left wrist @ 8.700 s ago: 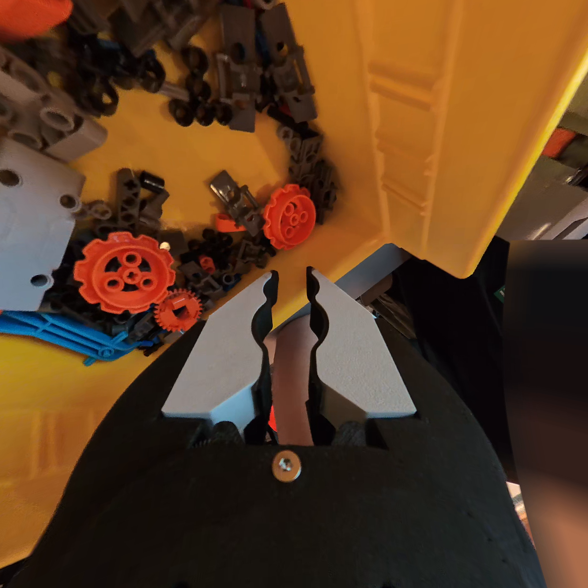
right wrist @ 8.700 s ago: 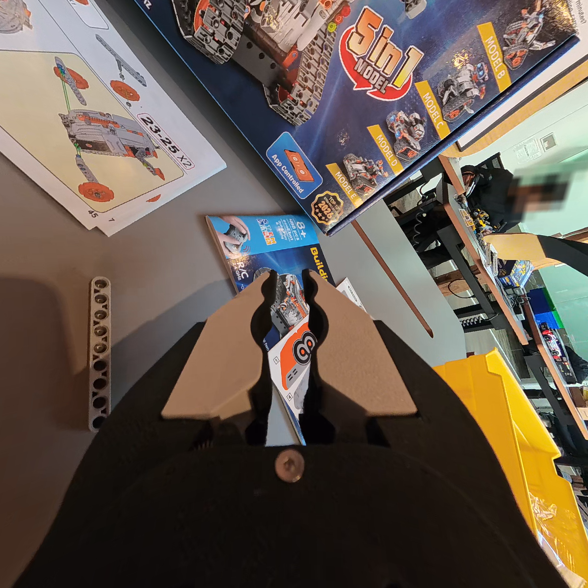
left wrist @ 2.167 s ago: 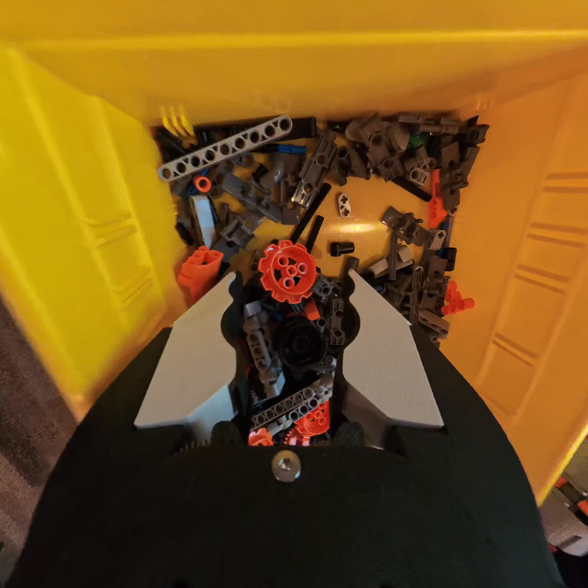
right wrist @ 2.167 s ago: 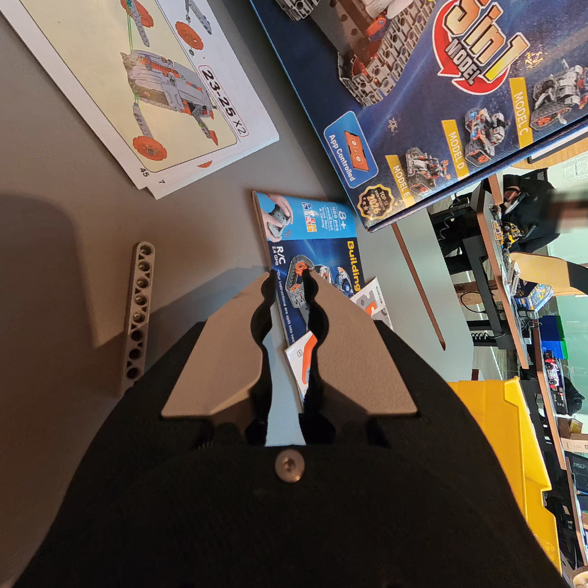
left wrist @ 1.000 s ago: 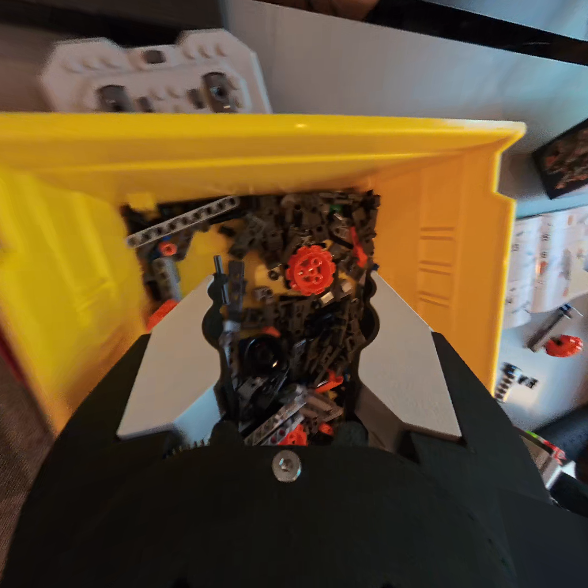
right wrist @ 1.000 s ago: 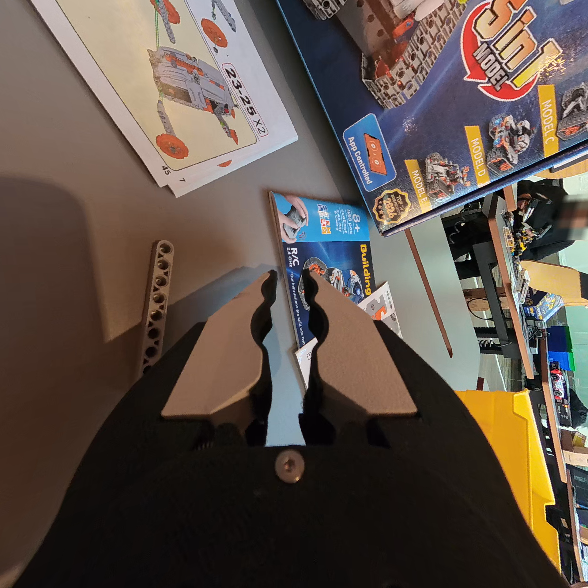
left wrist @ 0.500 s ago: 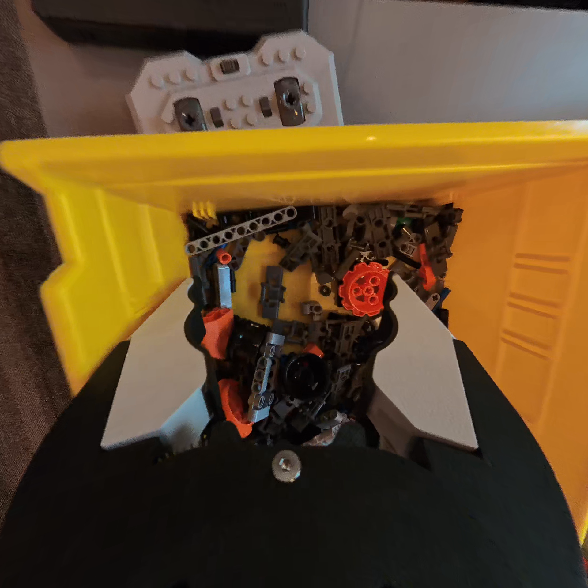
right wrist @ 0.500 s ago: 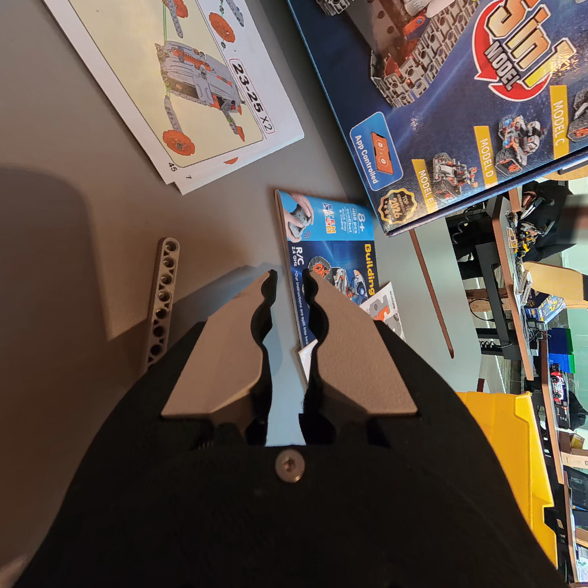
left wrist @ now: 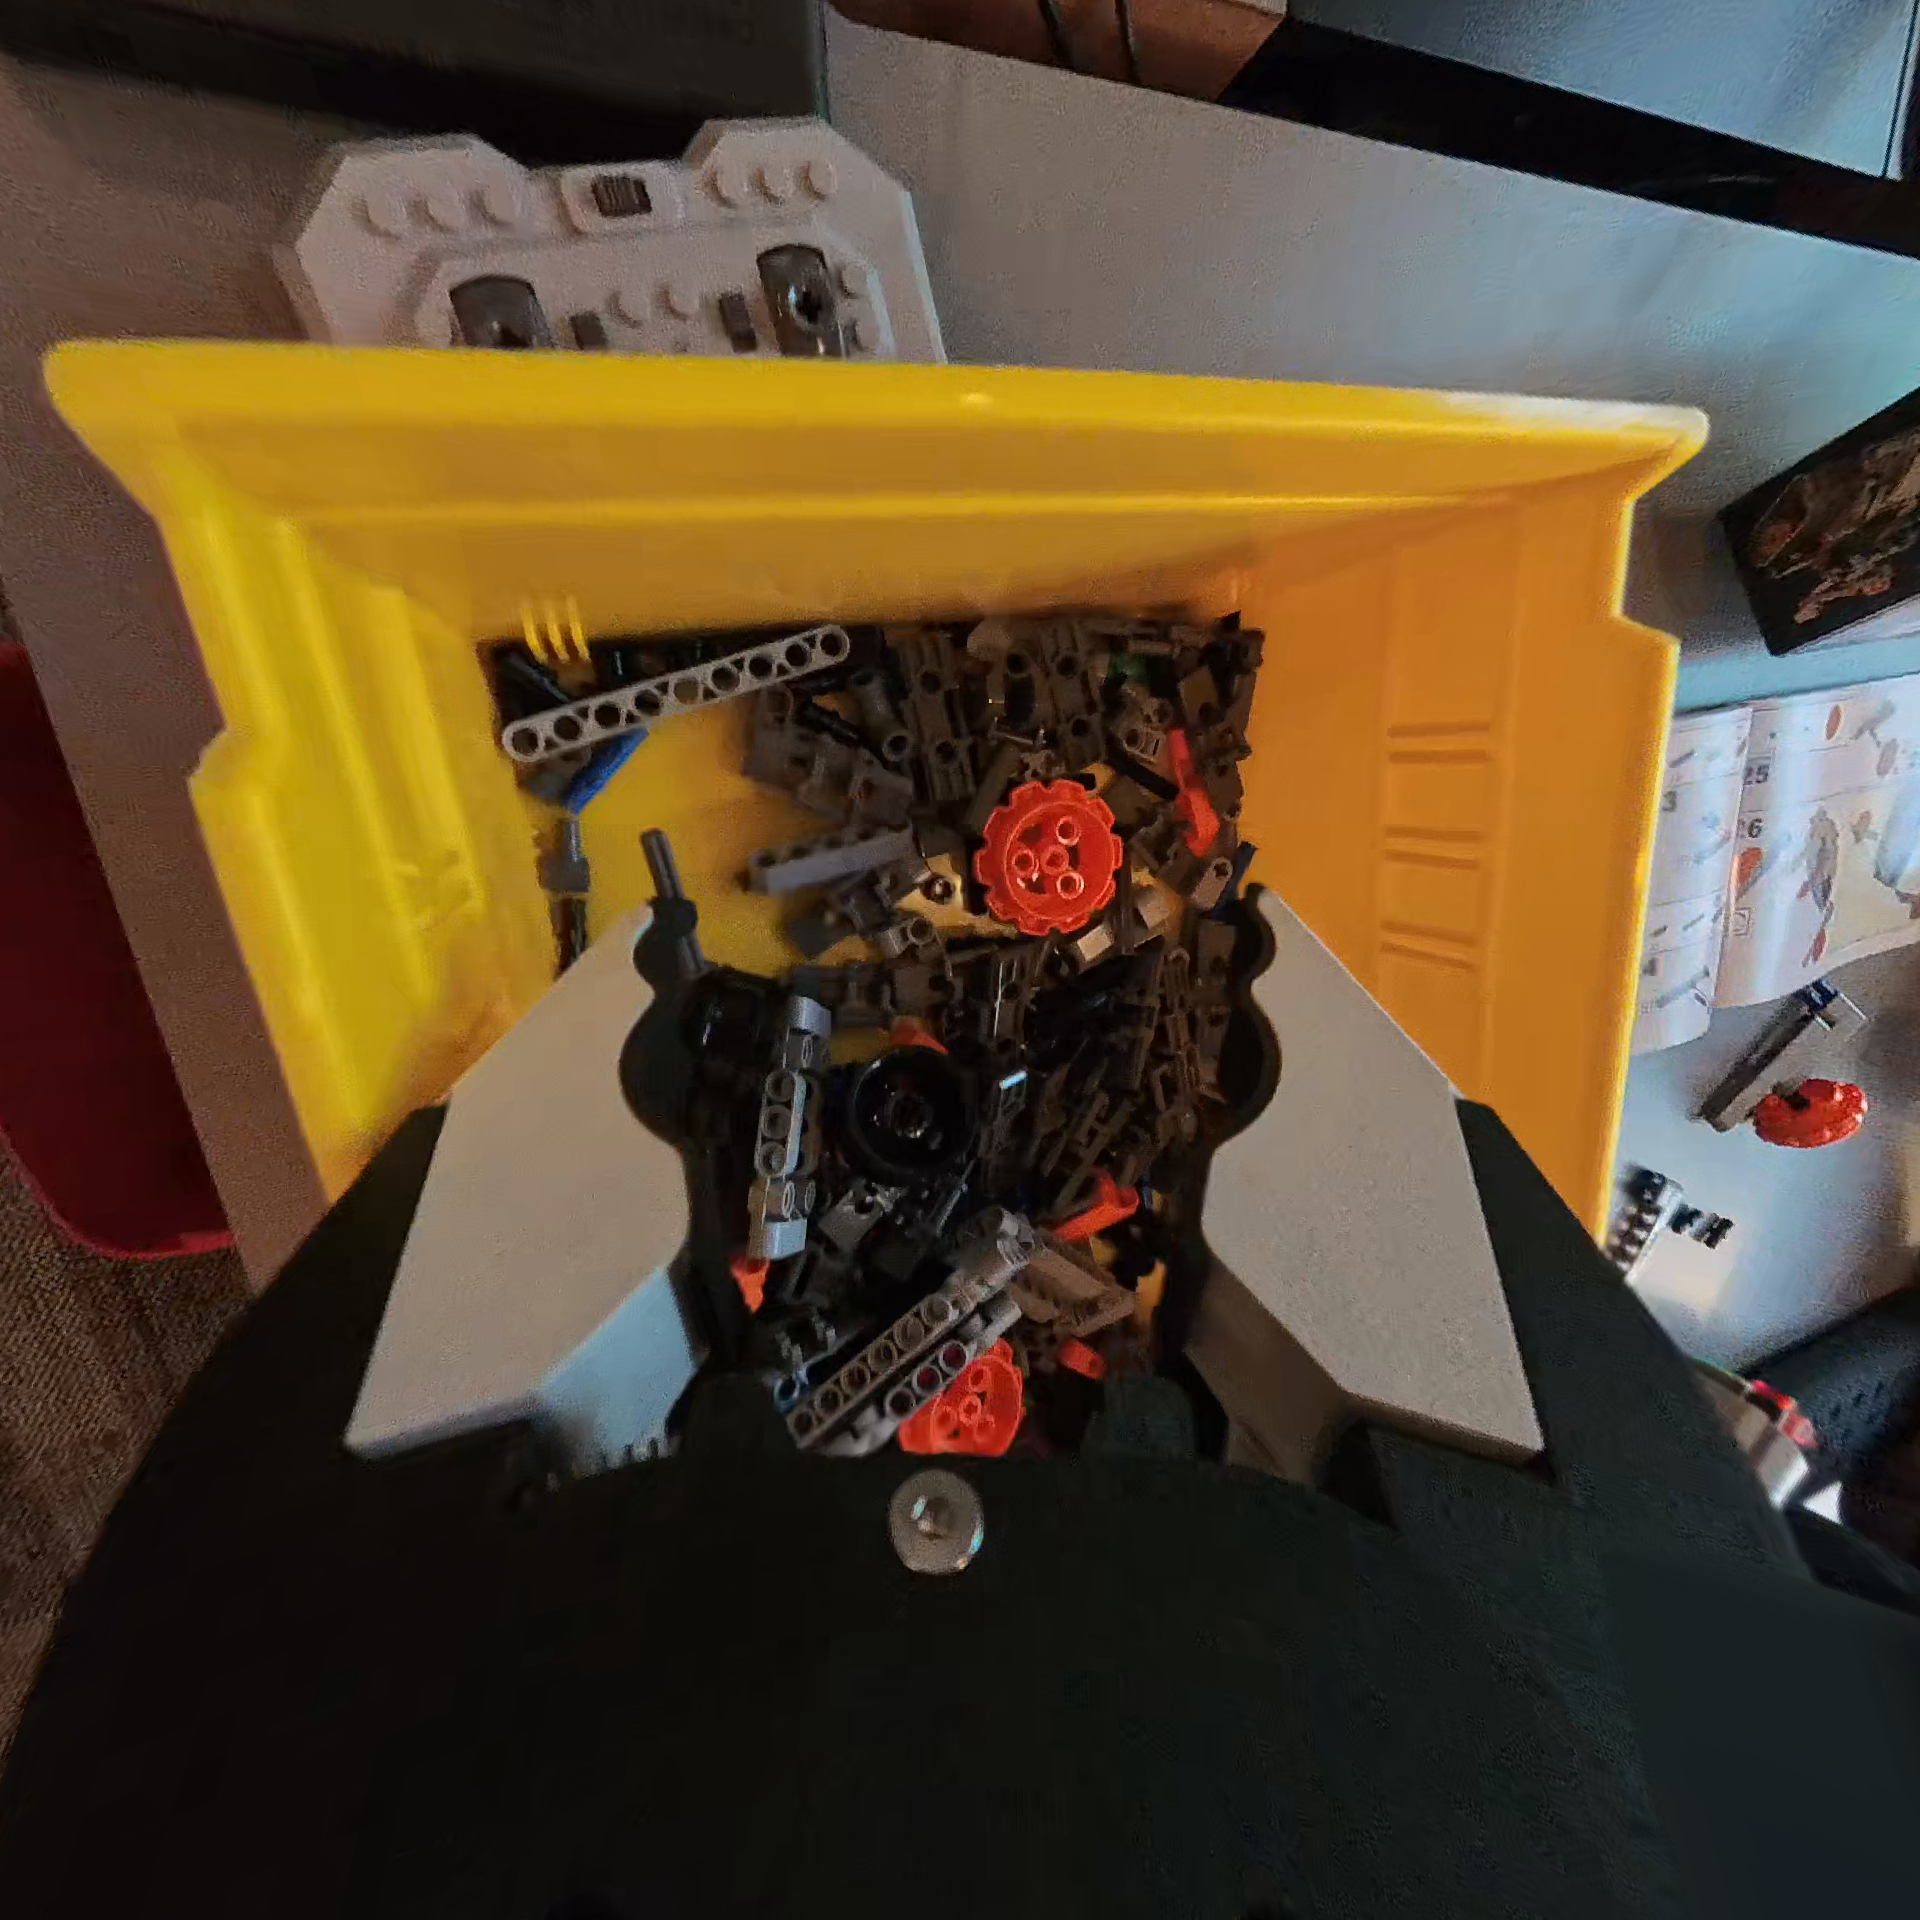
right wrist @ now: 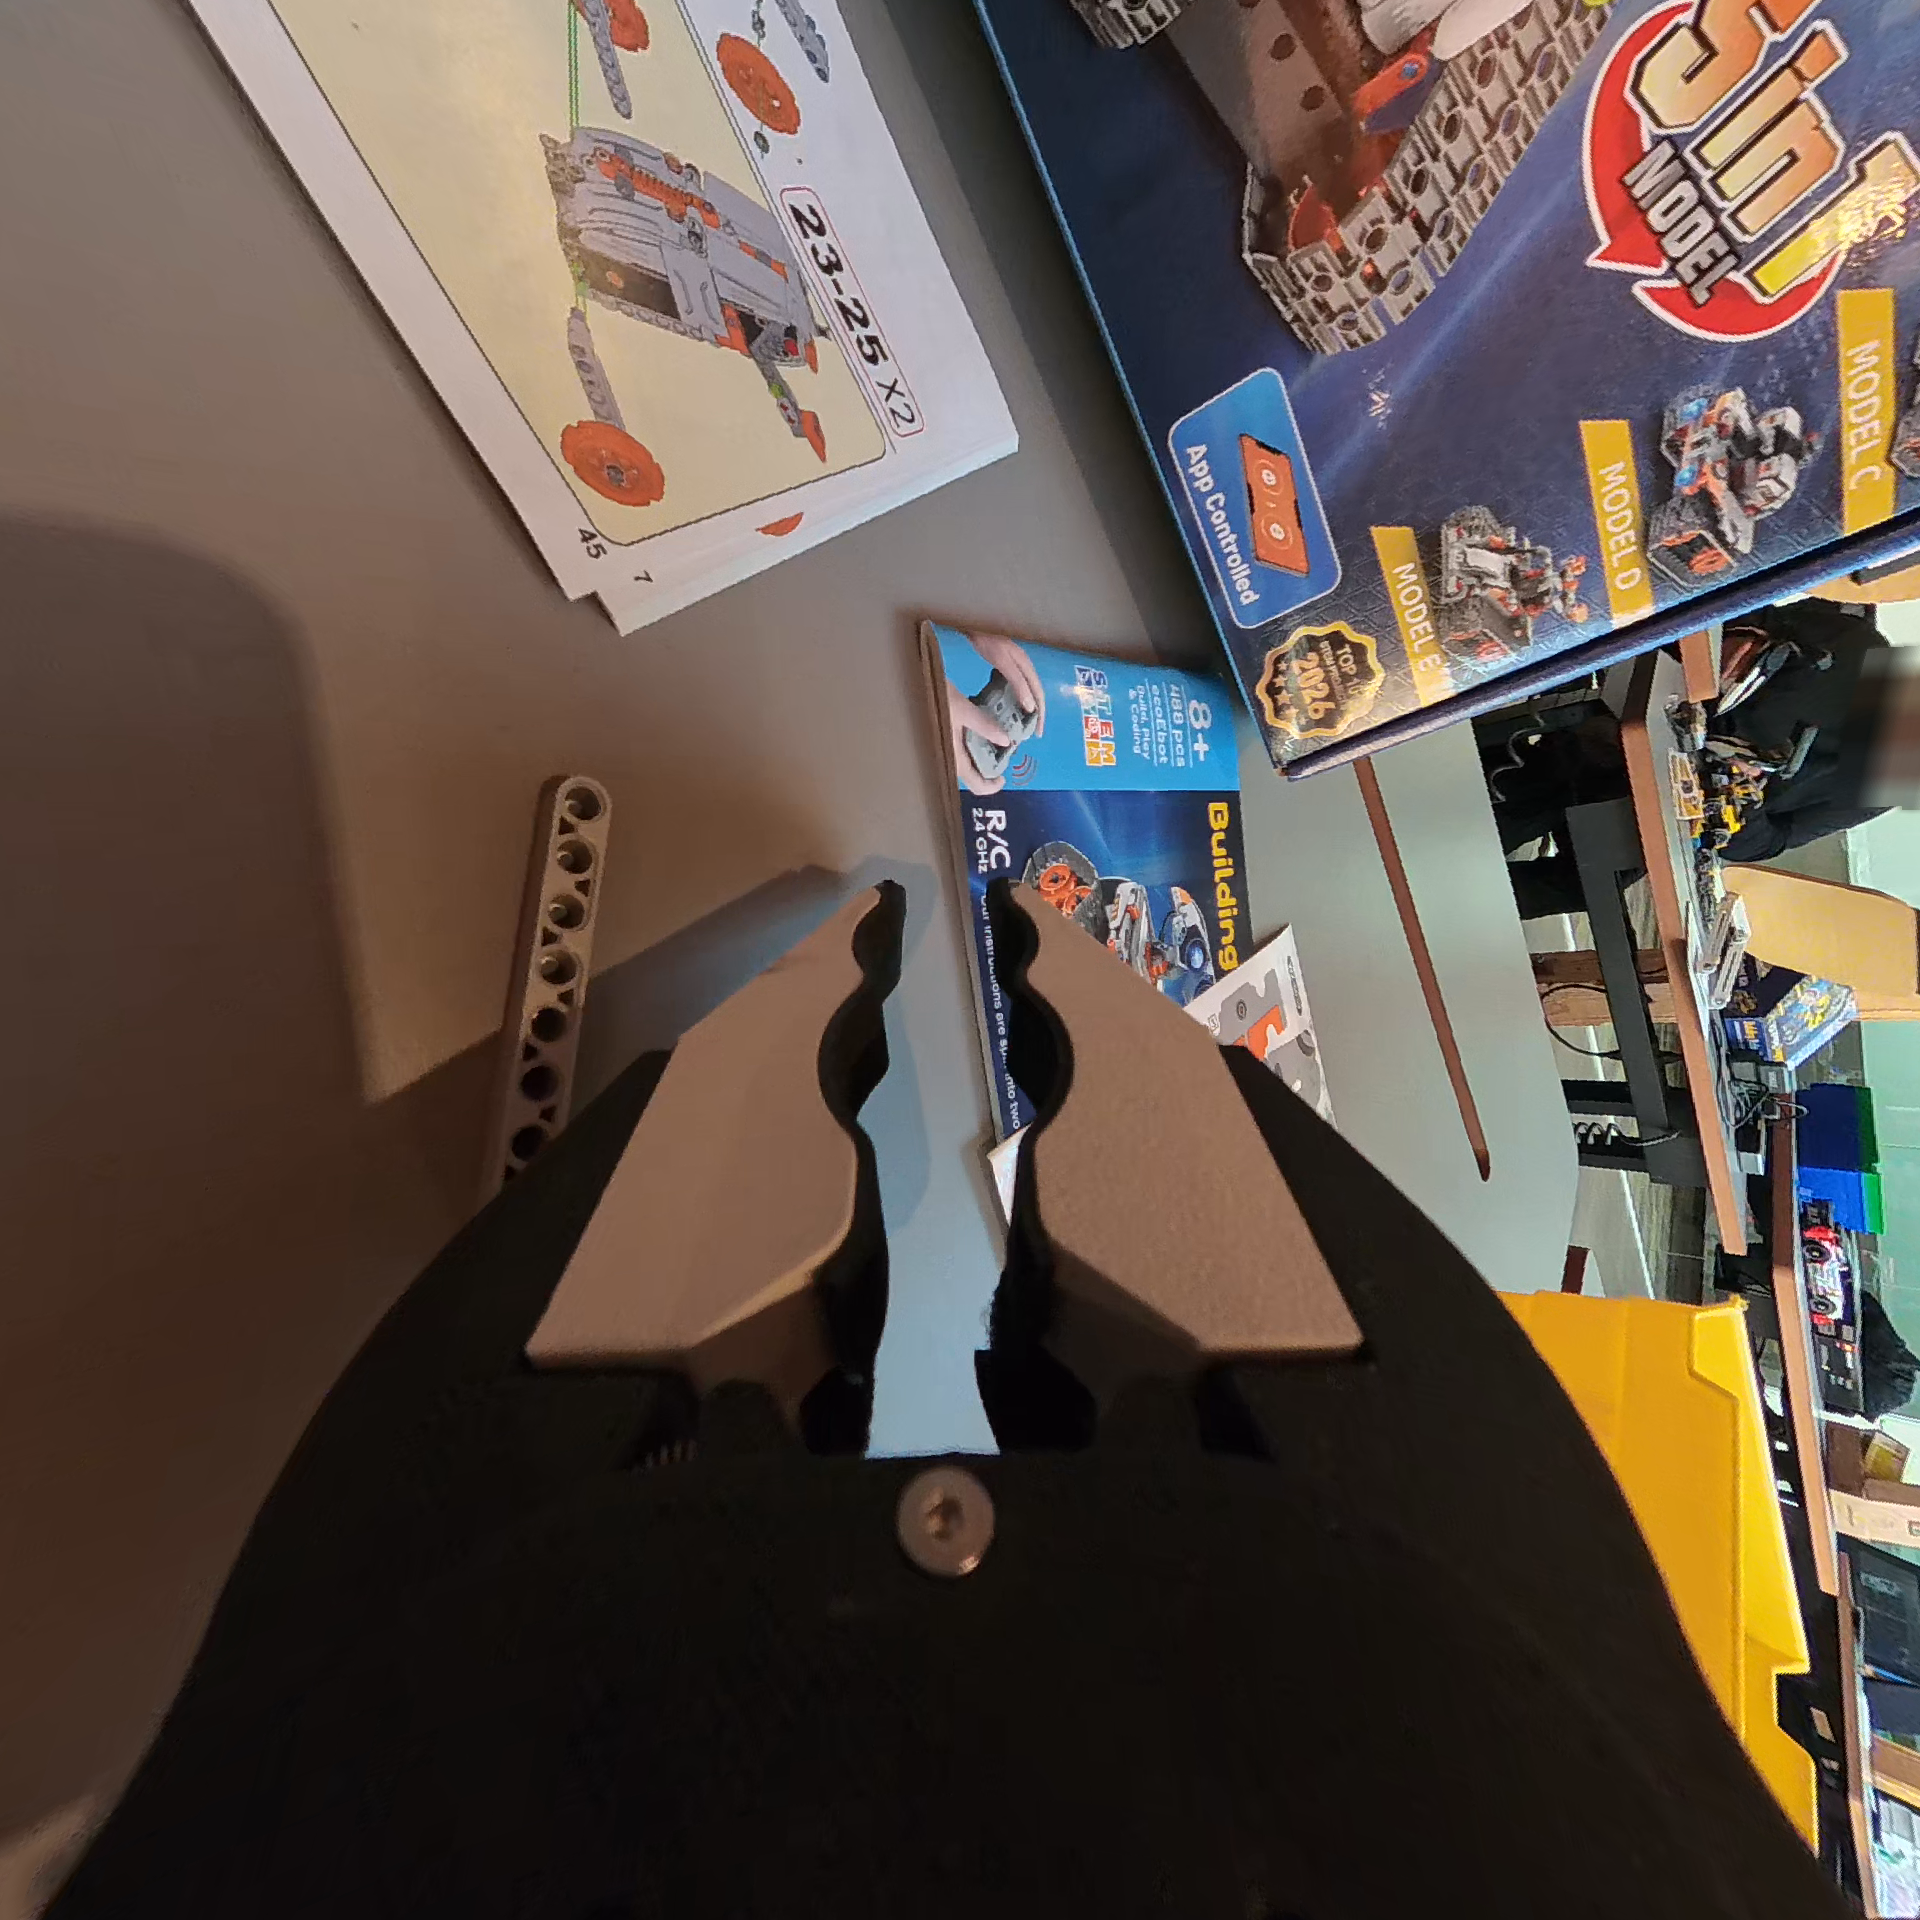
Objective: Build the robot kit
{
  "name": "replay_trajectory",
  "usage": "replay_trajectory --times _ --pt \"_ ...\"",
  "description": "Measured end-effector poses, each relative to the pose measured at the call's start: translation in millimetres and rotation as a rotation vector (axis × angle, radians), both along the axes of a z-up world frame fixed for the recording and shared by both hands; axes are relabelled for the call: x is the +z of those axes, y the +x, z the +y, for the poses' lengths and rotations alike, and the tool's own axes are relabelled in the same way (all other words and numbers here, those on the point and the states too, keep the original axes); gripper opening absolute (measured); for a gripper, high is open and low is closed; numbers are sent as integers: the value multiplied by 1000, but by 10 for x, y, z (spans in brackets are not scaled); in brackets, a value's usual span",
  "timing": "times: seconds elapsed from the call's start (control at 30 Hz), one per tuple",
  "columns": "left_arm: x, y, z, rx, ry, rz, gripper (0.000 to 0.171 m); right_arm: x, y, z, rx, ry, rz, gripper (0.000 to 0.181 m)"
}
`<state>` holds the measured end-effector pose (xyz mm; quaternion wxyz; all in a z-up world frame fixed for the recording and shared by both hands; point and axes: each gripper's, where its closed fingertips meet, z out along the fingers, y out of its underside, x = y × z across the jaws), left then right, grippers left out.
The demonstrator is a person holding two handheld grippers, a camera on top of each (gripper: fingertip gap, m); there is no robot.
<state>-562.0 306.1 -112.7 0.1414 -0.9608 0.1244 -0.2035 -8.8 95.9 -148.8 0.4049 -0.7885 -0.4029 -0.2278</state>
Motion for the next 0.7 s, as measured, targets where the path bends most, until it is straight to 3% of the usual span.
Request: replay_trajectory --times 0.33,0.7 --pt "1 -37 -386 -8 -141 55 100 -22 3 -3 -2 -10 -2 15" --pt "-43 -99 -444 11 -193 45 96 -41 0 -2 -1 -17 0 16"
